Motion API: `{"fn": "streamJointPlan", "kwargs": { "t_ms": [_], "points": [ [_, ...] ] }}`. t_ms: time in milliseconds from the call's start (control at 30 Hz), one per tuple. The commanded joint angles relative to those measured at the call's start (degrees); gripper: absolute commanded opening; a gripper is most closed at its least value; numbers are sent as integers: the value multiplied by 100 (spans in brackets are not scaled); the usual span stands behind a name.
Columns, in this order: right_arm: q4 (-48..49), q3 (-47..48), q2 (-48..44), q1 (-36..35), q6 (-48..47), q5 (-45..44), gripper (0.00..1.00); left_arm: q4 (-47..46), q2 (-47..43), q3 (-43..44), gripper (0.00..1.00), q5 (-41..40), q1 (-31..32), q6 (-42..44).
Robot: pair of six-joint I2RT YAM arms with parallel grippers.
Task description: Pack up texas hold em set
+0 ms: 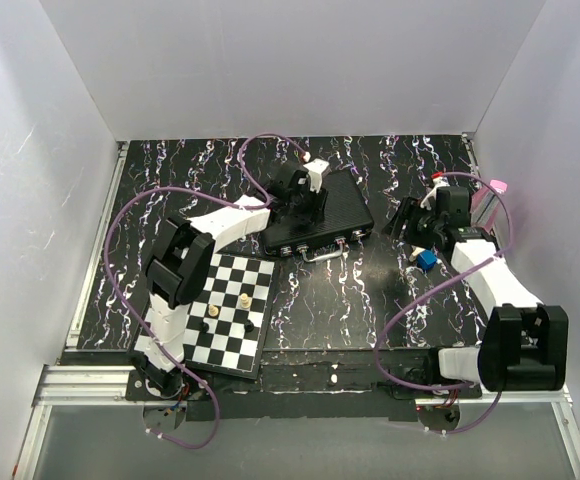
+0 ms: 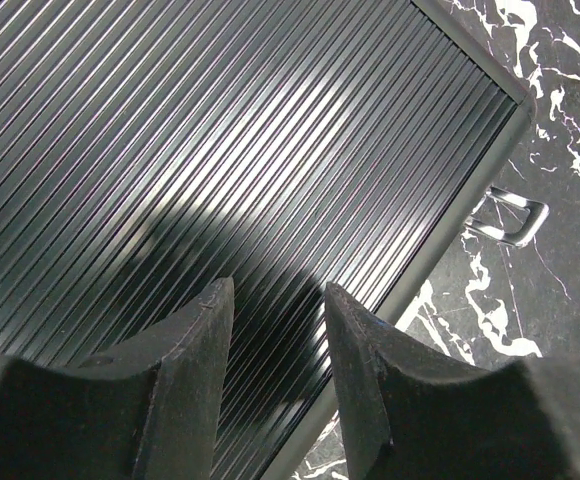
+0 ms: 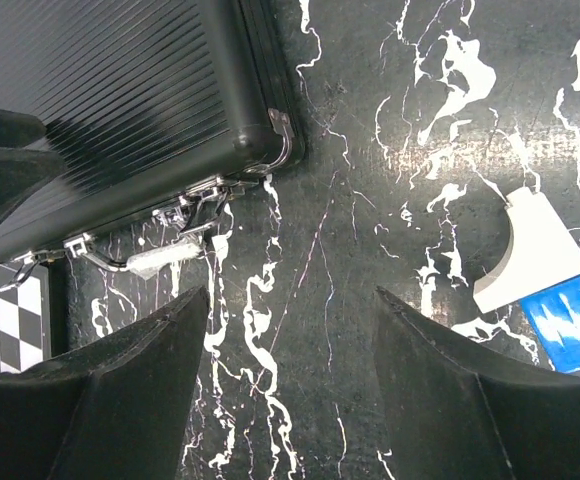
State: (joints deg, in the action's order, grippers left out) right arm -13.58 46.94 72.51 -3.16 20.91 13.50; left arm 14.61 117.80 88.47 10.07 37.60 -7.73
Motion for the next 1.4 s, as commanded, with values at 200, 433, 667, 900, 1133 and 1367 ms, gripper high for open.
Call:
{"fn": "streamJointPlan", "kwargs": {
  "t_ms": [200,433,667,900,1133,1367],
  "points": [
    [250,957,1124,-536,414,-128,58,710,323,-954,42,-189,28,-264],
    [760,1309,1581,-730,643,3,41,666,463,-928,42,-119,28,-317],
    [717,1547,2179,-853,704,399,26,683,490,-866,42,-128,28,-317],
    [690,1073,2189,-1134,748,408,25,701,481,-787,42,-110,28,-317],
    [919,334,1811,-1257,977,83,24,710,428,-822,42,-145,28,-291],
    [1042,-9,1564,-1266,1073,-251,24,718,376,-796,42,-163,28,-273]
  ]
}}
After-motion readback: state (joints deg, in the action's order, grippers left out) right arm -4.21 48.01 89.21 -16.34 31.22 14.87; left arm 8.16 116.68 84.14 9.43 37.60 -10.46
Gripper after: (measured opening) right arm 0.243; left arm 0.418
